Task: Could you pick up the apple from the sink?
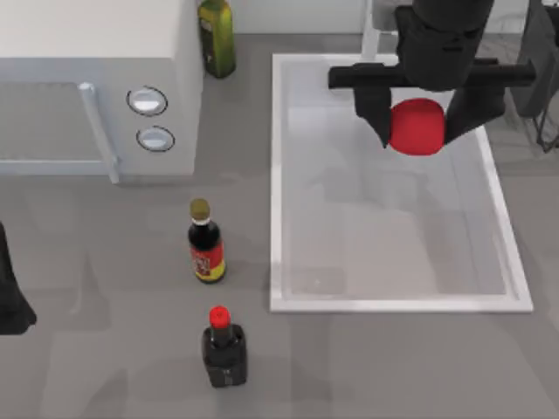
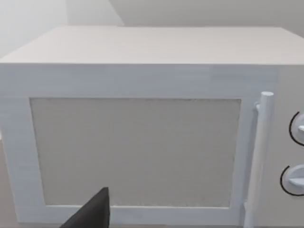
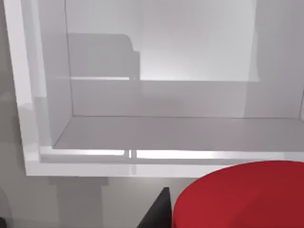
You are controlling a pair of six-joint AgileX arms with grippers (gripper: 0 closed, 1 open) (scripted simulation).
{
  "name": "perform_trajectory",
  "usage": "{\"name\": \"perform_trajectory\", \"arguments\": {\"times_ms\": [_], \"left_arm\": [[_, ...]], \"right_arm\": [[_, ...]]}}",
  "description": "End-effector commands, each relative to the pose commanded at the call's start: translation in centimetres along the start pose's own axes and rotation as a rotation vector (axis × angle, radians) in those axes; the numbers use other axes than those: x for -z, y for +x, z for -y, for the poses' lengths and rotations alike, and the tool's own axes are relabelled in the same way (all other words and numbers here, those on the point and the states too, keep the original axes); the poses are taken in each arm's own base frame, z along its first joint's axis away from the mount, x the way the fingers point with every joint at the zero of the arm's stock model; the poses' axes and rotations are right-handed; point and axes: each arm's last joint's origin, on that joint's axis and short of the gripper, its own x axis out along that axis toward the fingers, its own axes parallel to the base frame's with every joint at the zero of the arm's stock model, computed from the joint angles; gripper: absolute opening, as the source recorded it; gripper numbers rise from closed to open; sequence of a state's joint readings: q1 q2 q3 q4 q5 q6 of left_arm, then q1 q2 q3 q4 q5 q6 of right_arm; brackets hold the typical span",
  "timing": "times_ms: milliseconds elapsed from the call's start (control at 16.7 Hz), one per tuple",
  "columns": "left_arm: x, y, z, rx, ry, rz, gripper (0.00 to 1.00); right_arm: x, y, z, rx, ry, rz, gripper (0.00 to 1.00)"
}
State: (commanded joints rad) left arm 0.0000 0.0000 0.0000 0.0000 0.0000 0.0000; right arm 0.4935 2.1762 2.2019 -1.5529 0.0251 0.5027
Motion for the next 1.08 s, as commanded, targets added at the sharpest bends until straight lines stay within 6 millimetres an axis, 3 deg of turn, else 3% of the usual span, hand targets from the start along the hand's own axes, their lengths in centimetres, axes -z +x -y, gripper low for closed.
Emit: {"name": "perform_trajectory", "arguments": {"times_ms": [180, 360, 540, 660, 780, 1080], "left_arm": [[0.0, 0.0, 0.0, 0.0, 0.0, 0.0, 1.0], [0.0, 0.0, 0.0, 0.0, 0.0, 0.0, 1.0], [0.0, 0.0, 0.0, 0.0, 0.0, 0.0, 1.0], [0.0, 0.0, 0.0, 0.0, 0.0, 0.0, 1.0], [0.0, 0.0, 0.0, 0.0, 0.0, 0.0, 1.0], [0.0, 0.0, 0.0, 0.0, 0.0, 0.0, 1.0]], "right_arm": [[-0.6, -0.2, 4.1, 0.001, 0.001, 0.0, 0.0], [-0.4, 0.3, 10.4, 0.009, 0.004, -0.027, 0.0], [1.3, 1.2, 16.9, 0.009, 0.008, -0.058, 0.0], [2.6, 1.3, 20.0, 0.004, 0.009, -0.058, 0.0], [3.4, 1.3, 21.5, 0.002, 0.01, -0.05, 0.0], [3.5, 1.4, 21.6, 0.003, 0.009, -0.054, 0.0]]}}
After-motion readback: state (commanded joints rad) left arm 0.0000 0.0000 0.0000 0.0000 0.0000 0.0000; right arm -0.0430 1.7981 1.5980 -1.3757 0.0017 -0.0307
